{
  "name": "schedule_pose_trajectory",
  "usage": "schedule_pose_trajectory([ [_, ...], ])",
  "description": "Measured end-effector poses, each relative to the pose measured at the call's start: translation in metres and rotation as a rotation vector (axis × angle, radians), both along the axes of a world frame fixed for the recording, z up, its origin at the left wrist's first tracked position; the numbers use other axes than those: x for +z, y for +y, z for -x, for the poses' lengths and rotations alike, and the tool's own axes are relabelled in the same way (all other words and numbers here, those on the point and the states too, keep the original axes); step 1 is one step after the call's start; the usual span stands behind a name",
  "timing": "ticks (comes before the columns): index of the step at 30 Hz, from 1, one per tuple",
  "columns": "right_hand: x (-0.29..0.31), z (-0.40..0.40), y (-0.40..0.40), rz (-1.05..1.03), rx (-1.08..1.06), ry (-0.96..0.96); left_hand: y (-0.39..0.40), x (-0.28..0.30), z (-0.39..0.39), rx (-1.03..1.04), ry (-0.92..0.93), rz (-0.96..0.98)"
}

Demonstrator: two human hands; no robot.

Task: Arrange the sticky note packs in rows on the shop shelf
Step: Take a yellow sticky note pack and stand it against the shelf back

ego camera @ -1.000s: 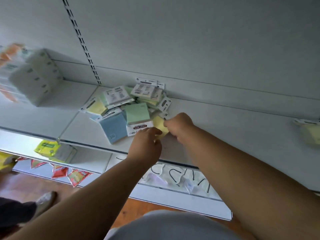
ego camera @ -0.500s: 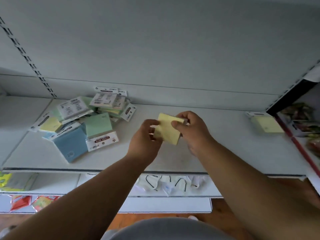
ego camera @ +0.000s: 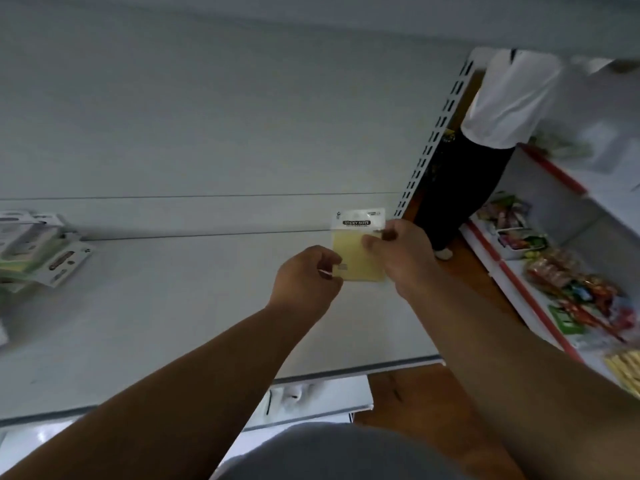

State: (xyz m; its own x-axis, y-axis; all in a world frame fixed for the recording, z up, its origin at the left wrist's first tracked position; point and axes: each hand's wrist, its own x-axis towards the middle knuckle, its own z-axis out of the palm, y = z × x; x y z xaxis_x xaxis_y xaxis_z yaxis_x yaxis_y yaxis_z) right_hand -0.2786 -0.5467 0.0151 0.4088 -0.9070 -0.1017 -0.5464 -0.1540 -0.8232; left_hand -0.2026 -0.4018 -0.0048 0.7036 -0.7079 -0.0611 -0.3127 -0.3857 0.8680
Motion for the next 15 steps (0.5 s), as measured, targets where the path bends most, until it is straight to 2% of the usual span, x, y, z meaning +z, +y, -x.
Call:
schedule_pose_trajectory([
  [4,0.004,0.012,-0.050,0.230,0.165,0.221,-0.058,0.001,0.019,-0.002,-0.143,-0.116],
  [9,-0.009,0.014,-0.082,0.311,0.315,0.422,-0.091,-0.008,0.029,0.021,-0.255,-0.271],
  [11,-0.019,0.013,-0.085,0.342,0.351,0.429,-0.094,-0.012,0.030,0.028,-0.285,-0.309],
  [15,-0.023,0.017,-0.081,0.424,0.253,0.394,-0.095,-0.013,0.029,0.029,-0.315,-0.309],
])
